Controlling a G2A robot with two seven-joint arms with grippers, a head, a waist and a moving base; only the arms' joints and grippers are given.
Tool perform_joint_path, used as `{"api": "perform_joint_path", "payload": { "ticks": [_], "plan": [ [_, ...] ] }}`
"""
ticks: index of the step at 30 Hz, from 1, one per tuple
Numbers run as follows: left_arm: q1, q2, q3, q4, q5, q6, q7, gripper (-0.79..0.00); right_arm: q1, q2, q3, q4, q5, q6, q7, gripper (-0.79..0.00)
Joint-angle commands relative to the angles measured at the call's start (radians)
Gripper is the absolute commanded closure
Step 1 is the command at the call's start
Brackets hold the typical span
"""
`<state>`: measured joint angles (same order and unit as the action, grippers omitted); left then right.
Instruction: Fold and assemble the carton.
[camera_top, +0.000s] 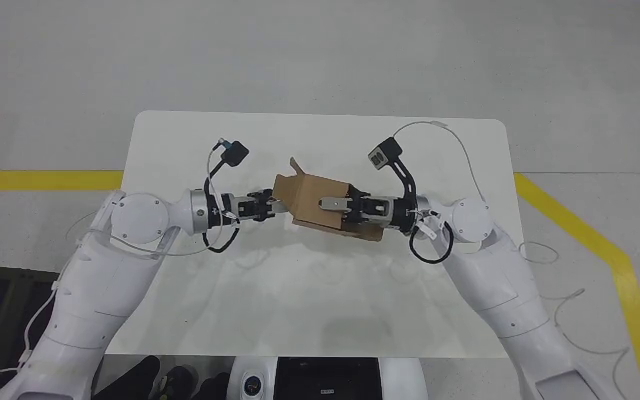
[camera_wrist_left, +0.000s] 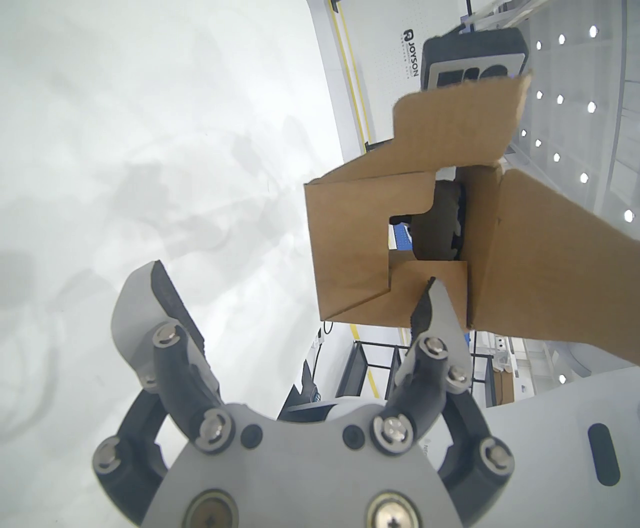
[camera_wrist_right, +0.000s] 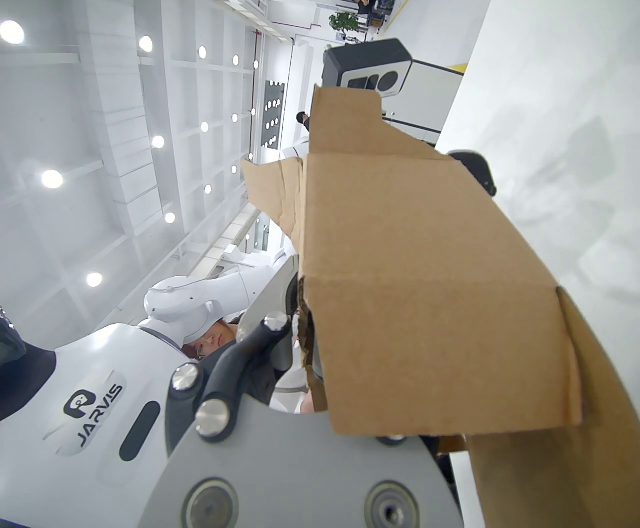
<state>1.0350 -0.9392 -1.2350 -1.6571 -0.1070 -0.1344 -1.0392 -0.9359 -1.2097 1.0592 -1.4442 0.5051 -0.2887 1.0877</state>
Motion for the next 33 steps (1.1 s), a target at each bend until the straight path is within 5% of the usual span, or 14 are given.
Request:
{"api": "perform_joint_path", "payload": {
  "ticks": [1, 15, 33],
  "plan": [
    [-0.002, 0.001, -0.008, 0.014, 0.004, 0.000, 0.003, -0.785, -0.009, 0.003, 0.008, -0.005, -0.001, 0.003, 0.010, 0.000],
    [-0.030, 0.005, -0.022, 0.094, 0.049, -0.015, 0.016, -0.785, -0.031, 0.004, -0.027, -0.041, 0.063, 0.060, 0.125, 0.000],
    [-0.033, 0.007, -0.030, 0.081, -0.058, -0.064, -0.064, -0.785, -0.038, 0.001, -0.026, -0.001, 0.049, 0.067, 0.059, 0.000]
  ]
}}
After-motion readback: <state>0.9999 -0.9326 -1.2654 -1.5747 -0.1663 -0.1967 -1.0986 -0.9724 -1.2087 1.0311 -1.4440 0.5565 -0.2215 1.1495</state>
